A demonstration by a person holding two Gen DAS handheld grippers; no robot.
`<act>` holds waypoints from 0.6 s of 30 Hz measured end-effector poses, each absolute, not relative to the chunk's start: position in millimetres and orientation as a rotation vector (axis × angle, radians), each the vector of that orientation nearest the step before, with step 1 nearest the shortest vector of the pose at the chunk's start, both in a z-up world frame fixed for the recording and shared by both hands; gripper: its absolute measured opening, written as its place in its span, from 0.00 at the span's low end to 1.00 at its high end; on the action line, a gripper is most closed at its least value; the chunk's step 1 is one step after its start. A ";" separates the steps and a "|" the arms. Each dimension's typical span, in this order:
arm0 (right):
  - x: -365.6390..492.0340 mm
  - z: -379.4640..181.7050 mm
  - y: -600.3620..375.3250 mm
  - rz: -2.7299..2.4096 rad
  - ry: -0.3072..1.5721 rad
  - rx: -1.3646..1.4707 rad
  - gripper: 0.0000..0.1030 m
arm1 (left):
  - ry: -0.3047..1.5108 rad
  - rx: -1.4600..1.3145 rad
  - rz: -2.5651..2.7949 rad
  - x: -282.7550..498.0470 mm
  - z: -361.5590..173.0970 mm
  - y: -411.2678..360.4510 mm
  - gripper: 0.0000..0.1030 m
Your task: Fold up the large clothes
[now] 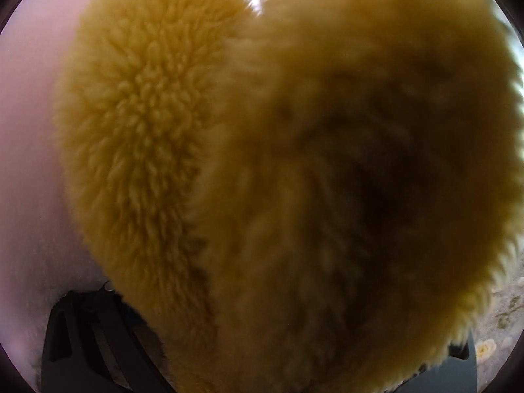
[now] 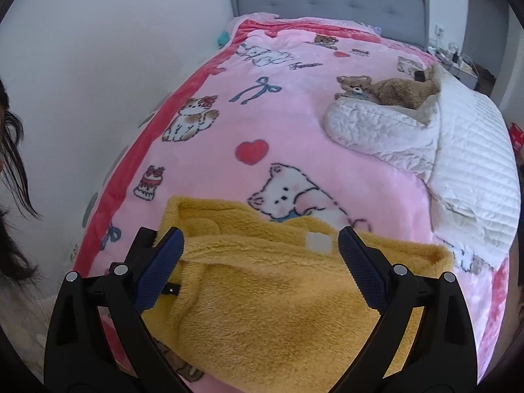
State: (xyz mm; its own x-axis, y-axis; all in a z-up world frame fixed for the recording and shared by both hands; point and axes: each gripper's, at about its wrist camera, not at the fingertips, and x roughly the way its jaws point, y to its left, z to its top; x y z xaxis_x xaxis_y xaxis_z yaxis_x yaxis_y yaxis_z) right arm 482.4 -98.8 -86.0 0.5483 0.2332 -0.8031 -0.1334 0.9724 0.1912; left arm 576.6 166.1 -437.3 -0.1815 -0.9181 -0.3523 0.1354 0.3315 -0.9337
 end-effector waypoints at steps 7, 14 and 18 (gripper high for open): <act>459.1 -99.8 -174.6 0.096 0.935 0.104 0.92 | 1.507 -0.742 -1.123 595.2 -433.5 149.4 0.85; 447.7 -186.0 -270.4 0.071 1.186 0.042 0.92 | 1.499 -0.730 -1.111 603.3 -428.1 138.7 0.70; 456.7 -262.5 -316.3 0.158 1.347 0.101 0.92 | 1.508 -0.716 -1.096 603.9 -423.4 136.8 0.71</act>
